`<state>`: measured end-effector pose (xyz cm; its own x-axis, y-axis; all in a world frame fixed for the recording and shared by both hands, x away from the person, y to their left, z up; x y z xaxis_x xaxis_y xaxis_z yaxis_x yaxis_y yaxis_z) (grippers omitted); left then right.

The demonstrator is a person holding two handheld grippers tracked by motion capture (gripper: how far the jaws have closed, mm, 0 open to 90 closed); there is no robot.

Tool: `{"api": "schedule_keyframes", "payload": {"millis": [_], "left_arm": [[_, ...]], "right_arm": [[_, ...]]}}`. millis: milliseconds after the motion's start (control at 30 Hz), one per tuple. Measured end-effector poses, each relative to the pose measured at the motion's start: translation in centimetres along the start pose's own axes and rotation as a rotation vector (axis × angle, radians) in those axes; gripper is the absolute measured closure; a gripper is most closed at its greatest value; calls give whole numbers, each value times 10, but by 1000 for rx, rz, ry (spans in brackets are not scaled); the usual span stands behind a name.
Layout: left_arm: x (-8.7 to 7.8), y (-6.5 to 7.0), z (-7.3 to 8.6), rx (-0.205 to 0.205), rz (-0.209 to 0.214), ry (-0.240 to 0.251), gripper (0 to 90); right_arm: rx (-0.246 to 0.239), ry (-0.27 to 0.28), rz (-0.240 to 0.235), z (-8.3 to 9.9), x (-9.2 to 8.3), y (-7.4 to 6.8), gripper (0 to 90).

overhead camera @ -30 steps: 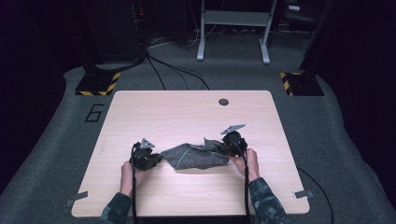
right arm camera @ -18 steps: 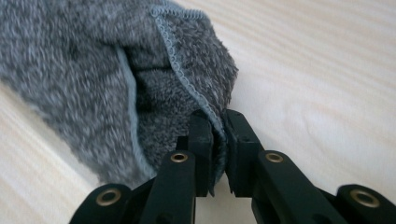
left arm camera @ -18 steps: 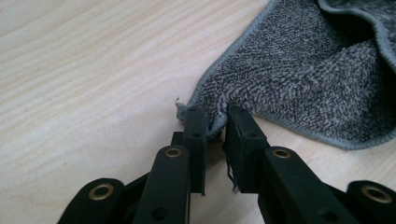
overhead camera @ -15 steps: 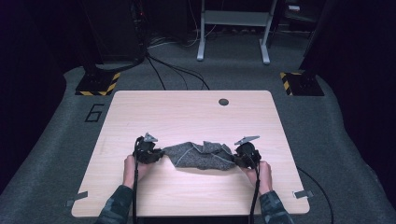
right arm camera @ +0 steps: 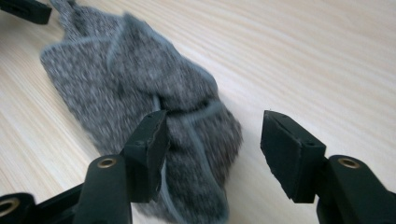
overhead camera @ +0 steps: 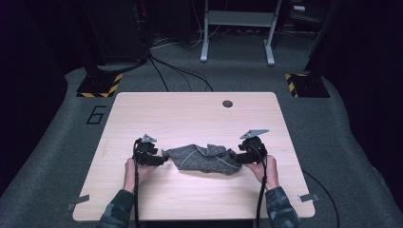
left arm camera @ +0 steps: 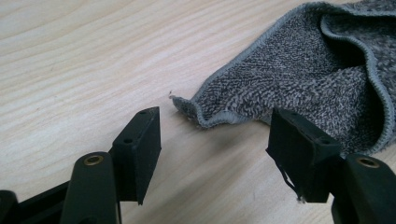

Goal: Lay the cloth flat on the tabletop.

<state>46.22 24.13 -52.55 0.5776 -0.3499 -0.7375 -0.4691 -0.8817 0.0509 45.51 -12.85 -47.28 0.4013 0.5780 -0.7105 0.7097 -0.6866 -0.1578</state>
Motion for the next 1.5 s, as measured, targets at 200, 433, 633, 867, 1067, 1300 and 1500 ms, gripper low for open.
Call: {"api": "schedule_keyframes", "payload": {"millis": [200, 433, 633, 867, 1067, 1300, 1500], "left_arm": [[-8, -3, 4, -26, 18, 4, 303], [-5, -5, 3, 4, 18, -2, 305], [3, -2, 2, 26, 43, -21, 340], [6, 1, -3, 65, 51, -19, 469], [7, 1, -7, 74, 55, -15, 524], [8, 2, -7, 105, 40, -22, 641], [10, 0, -6, 85, 8, -29, 765]], "right_arm": [[-70, -32, -32, -29, 18, -13, 362], [-126, -43, -52, -46, 40, -24, 360], [-134, -29, -96, -53, 48, -30, 357], [-178, -88, -114, -57, 63, -36, 589], [-179, -98, -113, -57, 66, -36, 705], [-178, -77, -105, -57, 68, -40, 897], [-170, -78, -82, -55, 65, -37, 899]]}}
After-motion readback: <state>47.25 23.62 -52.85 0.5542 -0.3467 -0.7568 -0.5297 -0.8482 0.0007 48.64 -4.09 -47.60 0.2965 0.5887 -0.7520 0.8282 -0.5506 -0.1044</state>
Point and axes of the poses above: each handheld gripper's, and its own axes: x roughly forward along the jaws, z roughly out of its underside, y roughly to its right, the point moved 3 cm from there along x, roughly forward along the jaws, and after that the axes turned 7 degrees about -z, right-handed, at the moved point
